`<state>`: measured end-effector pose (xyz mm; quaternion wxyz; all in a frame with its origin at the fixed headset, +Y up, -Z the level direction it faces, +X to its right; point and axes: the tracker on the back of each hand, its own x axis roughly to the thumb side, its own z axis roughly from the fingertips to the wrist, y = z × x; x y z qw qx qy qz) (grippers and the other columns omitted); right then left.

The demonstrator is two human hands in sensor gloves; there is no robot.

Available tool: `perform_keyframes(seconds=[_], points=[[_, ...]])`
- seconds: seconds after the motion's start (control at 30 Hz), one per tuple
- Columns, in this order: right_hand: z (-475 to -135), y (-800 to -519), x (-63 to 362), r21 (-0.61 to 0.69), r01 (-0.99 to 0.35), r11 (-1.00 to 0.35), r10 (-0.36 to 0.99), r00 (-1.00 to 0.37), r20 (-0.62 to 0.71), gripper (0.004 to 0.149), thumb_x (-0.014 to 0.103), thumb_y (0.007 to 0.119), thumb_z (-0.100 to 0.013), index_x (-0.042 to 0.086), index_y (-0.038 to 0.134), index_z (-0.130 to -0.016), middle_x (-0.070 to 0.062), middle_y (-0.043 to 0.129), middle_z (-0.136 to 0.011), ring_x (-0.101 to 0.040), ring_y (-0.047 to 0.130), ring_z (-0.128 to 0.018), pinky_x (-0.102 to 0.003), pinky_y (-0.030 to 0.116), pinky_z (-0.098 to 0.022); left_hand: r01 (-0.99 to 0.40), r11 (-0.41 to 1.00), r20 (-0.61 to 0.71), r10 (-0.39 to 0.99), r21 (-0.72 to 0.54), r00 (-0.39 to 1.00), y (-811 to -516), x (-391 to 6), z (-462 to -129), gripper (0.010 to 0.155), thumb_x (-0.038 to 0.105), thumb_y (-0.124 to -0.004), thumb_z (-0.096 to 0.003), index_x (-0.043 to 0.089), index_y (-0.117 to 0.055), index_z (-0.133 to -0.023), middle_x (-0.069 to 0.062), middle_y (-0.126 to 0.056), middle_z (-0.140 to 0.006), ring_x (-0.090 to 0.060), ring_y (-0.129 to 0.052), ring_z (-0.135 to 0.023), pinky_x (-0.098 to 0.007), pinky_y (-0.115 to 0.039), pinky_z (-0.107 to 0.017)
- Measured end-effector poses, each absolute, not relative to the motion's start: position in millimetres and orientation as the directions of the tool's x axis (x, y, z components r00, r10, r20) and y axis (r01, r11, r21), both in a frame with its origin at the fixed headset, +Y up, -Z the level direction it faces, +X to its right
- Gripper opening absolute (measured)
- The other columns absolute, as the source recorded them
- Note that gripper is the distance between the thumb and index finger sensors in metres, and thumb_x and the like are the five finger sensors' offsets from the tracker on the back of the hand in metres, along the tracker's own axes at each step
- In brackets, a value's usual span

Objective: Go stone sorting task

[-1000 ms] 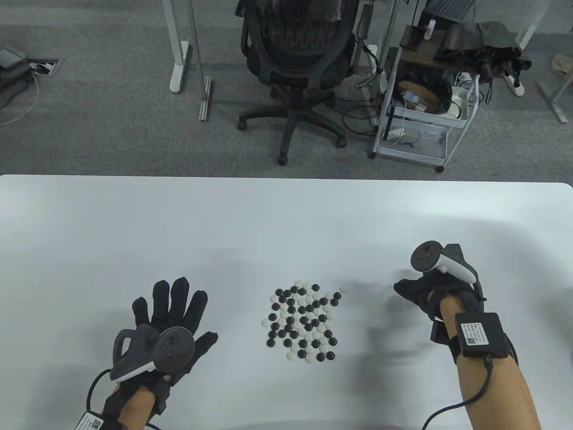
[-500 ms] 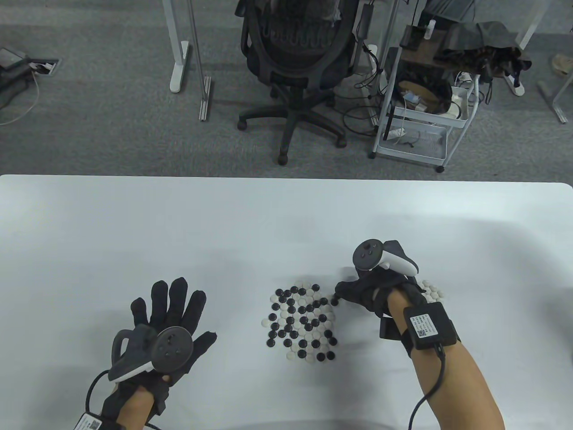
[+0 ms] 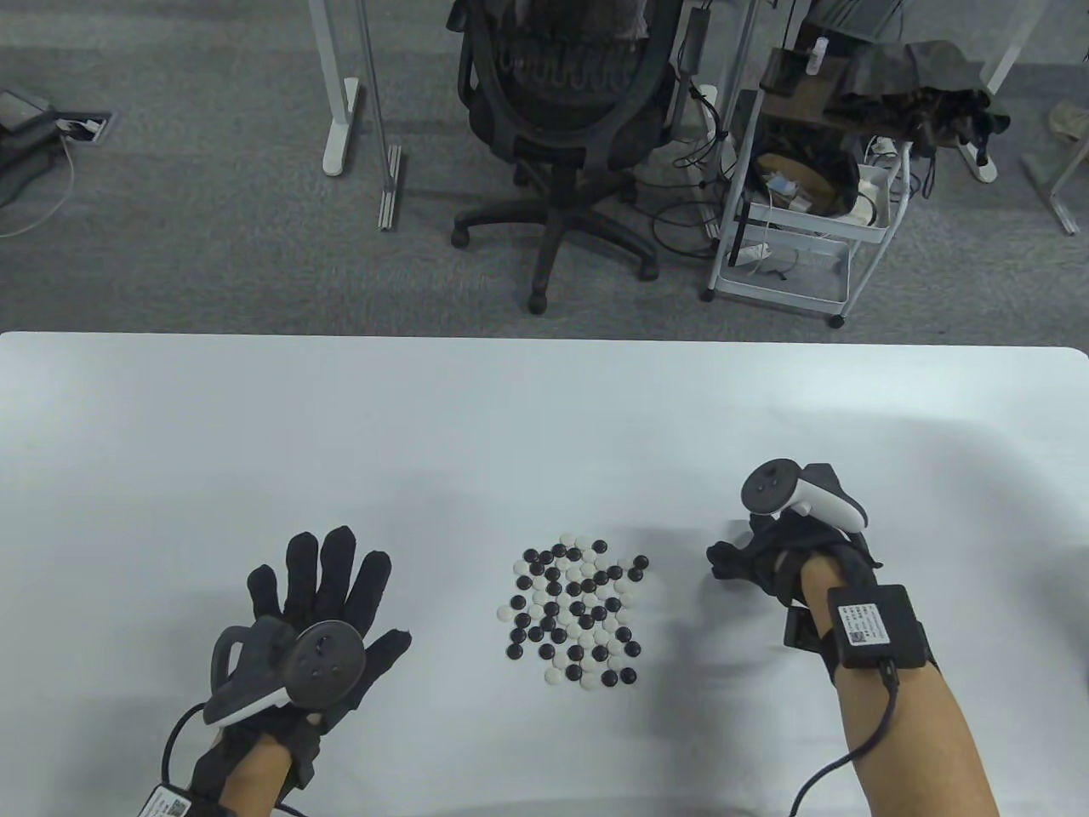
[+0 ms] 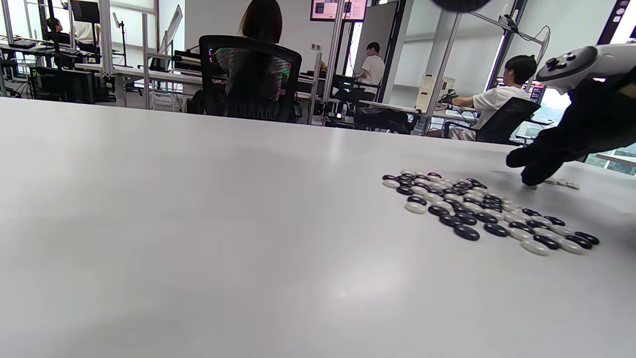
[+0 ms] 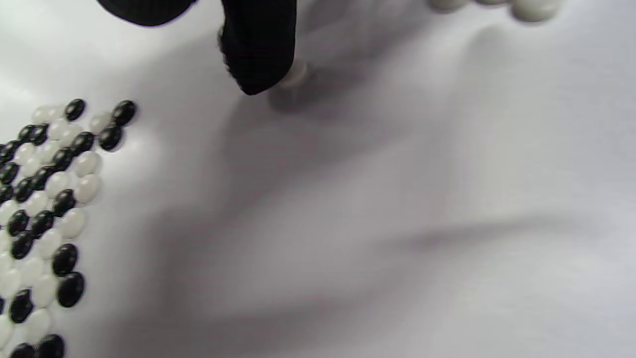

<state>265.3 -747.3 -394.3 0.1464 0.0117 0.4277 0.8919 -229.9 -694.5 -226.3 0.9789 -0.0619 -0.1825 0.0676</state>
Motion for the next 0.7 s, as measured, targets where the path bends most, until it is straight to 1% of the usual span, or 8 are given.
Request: perform_keyframes(seconds=[0.2, 0.37, 0.4, 0.57, 0.7], points=[[-384, -746, 302, 0.747, -0.276, -0.605, 0.230, -0.959, -0.168, 0.060, 0.051, 0.050, -0.055, 0.023, 0.072, -0.104, -0.023, 0.006, -0.113, -0.055, -0.009, -0.089, -0.083, 0.008, -0.056, -0.103, 0.984, 0.349, 0.150, -0.148, 0.925, -695, -229, -226, 0.077, 0.054, -0.044, -0.0638, 0.008, -0.022, -0.122, -0.038, -0.001, -0.121, -0.065, 0.003, -0.100, -0.088, -0.009, -0.059], [-383, -747, 317, 0.724, -0.305, -0.619, 0.223, -0.952, -0.210, 0.060, 0.051, 0.050, -0.055, 0.023, 0.068, -0.106, -0.024, 0.004, -0.112, -0.055, -0.009, -0.089, -0.083, 0.007, -0.056, -0.104, 0.983, 0.343, 0.152, -0.153, 0.927, -695, -228, -226, 0.077, 0.053, -0.044, -0.0639, 0.008, -0.022, -0.122, -0.038, -0.001, -0.121, -0.065, 0.003, -0.100, -0.088, -0.009, -0.059], [-383, -747, 320, 0.717, -0.315, -0.622, 0.227, -0.949, -0.220, 0.060, 0.051, 0.050, -0.055, 0.023, 0.067, -0.106, -0.024, 0.004, -0.112, -0.055, -0.011, -0.089, -0.082, 0.007, -0.056, -0.104, 0.983, 0.342, 0.152, -0.154, 0.927, -695, -228, -226, 0.077, 0.053, -0.044, -0.0639, 0.008, -0.022, -0.122, -0.038, -0.001, -0.121, -0.065, 0.003, -0.100, -0.088, -0.009, -0.059], [-385, -748, 325, 0.694, -0.325, -0.642, 0.228, -0.946, -0.232, 0.061, 0.052, 0.050, -0.055, 0.023, 0.066, -0.107, -0.024, 0.004, -0.112, -0.056, -0.009, -0.089, -0.083, 0.008, -0.056, -0.104, 0.982, 0.341, 0.153, -0.157, 0.927, -695, -228, -227, 0.077, 0.053, -0.044, -0.0639, 0.008, -0.022, -0.122, -0.038, -0.001, -0.121, -0.065, 0.003, -0.100, -0.088, -0.009, -0.059], [-387, -743, 314, 0.687, -0.306, -0.659, 0.230, -0.952, -0.203, 0.062, 0.051, 0.050, -0.055, 0.022, 0.065, -0.107, -0.025, 0.003, -0.112, -0.055, -0.011, -0.089, -0.083, 0.008, -0.056, -0.105, 0.982, 0.340, 0.154, -0.160, 0.928, -695, -229, -227, 0.077, 0.054, -0.044, -0.0639, 0.008, -0.022, -0.122, -0.038, -0.001, -0.121, -0.065, 0.003, -0.100, -0.088, -0.009, -0.059]])
